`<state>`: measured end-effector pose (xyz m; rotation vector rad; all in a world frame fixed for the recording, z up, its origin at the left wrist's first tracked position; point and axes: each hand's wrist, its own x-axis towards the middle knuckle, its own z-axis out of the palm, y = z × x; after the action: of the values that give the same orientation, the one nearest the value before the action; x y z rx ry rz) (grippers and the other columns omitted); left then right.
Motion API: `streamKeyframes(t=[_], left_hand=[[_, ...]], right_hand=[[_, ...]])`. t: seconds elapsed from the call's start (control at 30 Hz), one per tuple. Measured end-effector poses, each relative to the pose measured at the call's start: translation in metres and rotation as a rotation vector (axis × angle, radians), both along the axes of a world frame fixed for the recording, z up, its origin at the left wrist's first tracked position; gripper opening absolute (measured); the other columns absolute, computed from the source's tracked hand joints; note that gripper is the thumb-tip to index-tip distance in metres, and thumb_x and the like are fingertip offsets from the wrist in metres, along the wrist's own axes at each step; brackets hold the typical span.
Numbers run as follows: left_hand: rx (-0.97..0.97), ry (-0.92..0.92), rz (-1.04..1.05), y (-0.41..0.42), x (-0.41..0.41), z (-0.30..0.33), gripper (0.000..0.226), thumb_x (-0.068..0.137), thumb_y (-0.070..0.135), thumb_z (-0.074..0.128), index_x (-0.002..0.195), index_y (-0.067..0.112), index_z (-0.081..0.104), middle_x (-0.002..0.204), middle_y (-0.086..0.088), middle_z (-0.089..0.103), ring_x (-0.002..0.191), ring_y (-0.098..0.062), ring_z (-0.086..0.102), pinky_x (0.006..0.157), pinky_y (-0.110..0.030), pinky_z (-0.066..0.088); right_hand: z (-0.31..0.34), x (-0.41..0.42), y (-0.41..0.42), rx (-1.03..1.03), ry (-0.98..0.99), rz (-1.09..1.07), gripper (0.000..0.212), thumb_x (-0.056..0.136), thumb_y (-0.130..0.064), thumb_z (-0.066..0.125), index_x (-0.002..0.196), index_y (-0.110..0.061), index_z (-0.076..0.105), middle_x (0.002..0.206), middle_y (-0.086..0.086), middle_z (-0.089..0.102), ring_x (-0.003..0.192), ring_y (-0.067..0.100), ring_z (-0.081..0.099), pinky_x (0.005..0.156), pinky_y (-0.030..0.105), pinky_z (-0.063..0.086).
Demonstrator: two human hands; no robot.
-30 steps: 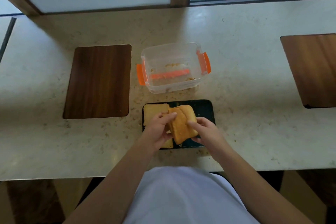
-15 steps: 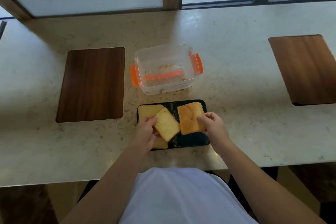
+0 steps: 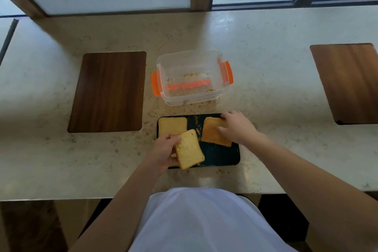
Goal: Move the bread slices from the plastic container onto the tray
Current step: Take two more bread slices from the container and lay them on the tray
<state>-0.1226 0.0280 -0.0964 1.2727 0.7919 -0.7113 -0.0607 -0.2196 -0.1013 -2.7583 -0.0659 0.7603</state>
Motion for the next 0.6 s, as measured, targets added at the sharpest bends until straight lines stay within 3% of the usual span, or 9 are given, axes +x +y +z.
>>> streamKeyframes(t=[0.1, 0.23, 0.4, 0.6], left_hand=[[-0.01, 0.016, 0.011, -0.004, 0.001, -0.001, 0.009, 0.1, 0.013, 0.055, 0.108, 0.013, 0.057, 0.11, -0.012, 0.057, 0.098, -0.029, 0.06, 0.062, -0.047, 0.057], [-0.012, 0.029, 0.034, -0.008, 0.002, -0.002, 0.012, 0.099, 0.013, 0.055, 0.111, 0.012, 0.057, 0.113, -0.014, 0.057, 0.101, -0.03, 0.06, 0.063, -0.048, 0.057], [-0.009, 0.026, 0.041, -0.01, 0.005, -0.001, 0.013, 0.099, 0.012, 0.056, 0.111, 0.01, 0.058, 0.112, -0.014, 0.057, 0.1, -0.029, 0.06, 0.061, -0.045, 0.057], [-0.006, 0.027, 0.029, -0.007, 0.008, -0.003, 0.01, 0.099, 0.012, 0.055, 0.108, 0.012, 0.058, 0.111, -0.014, 0.06, 0.098, -0.029, 0.062, 0.061, -0.044, 0.057]], right_hand=[[-0.006, -0.018, 0.002, -0.091, -0.116, 0.031, 0.07, 0.089, -0.055, 0.063, 0.145, -0.016, 0.047, 0.14, 0.009, 0.055, 0.13, 0.031, 0.047, 0.105, 0.05, 0.043], [-0.015, -0.045, 0.007, -0.117, -0.127, 0.12, 0.093, 0.076, -0.066, 0.07, 0.149, -0.019, 0.038, 0.148, 0.005, 0.045, 0.135, 0.029, 0.04, 0.105, 0.051, 0.036], [-0.019, -0.048, 0.005, -0.148, -0.144, 0.156, 0.064, 0.084, -0.035, 0.07, 0.139, -0.017, 0.045, 0.146, 0.008, 0.043, 0.13, 0.032, 0.04, 0.099, 0.048, 0.042], [-0.015, -0.036, -0.004, -0.169, -0.152, 0.207, 0.055, 0.086, -0.025, 0.065, 0.138, -0.019, 0.048, 0.147, 0.007, 0.045, 0.131, 0.035, 0.041, 0.095, 0.045, 0.045]])
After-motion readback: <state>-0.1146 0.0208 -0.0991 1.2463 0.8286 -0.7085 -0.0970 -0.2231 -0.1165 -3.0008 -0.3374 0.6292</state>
